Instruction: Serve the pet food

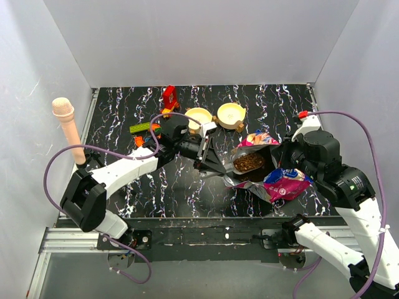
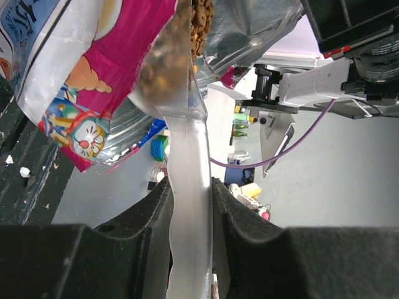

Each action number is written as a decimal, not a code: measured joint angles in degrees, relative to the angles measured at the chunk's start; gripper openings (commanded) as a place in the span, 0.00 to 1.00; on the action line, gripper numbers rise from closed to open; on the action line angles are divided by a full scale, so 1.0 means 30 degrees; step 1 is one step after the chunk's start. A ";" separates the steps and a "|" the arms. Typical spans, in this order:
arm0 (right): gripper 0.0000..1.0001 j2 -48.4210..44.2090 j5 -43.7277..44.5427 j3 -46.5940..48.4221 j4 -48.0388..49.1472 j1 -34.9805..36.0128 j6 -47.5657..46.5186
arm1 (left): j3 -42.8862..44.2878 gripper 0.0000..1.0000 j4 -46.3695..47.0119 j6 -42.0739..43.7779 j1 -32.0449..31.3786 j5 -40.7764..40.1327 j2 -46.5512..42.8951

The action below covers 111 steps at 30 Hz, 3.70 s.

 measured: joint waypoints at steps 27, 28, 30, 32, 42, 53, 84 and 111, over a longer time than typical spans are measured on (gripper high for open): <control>0.01 0.0117 -0.0342 0.0284 -0.0313 -0.0102 0.0102 | -0.1042 0.00 0.1035 -0.0612 -0.0474 -0.1137 0.0051; 0.01 0.0080 -0.0335 0.0277 -0.0321 -0.0102 0.0138 | -0.1260 0.00 0.1494 -0.0911 -0.0459 -0.1042 -0.0109; 0.01 0.0000 -0.0328 0.0240 -0.0350 -0.0102 0.0160 | -0.1668 0.00 0.2273 -0.1515 -0.0437 -0.0860 -0.0372; 0.01 -0.0022 -0.0342 0.0240 -0.0386 -0.0109 0.0160 | -0.1967 0.00 0.2922 -0.2011 -0.0430 -0.0605 -0.0554; 0.01 -0.0124 -0.0335 0.0240 -0.0474 -0.0102 0.0226 | -0.2375 0.00 0.5042 -0.3016 -0.0248 0.0495 -0.2076; 0.01 -0.0117 -0.0291 0.0248 -0.0481 -0.0109 0.0619 | -0.2557 0.00 0.5282 -0.2834 -0.0189 0.1027 -0.2601; 0.01 -0.0211 0.3198 0.2652 -0.5005 -0.0102 0.1399 | 0.1122 0.00 0.7009 -0.4102 0.3723 0.0270 -0.0240; 0.01 0.0153 0.1872 0.3934 -0.6929 -0.0102 0.0561 | 0.5297 0.00 1.0972 -0.3745 0.9275 0.0022 1.0236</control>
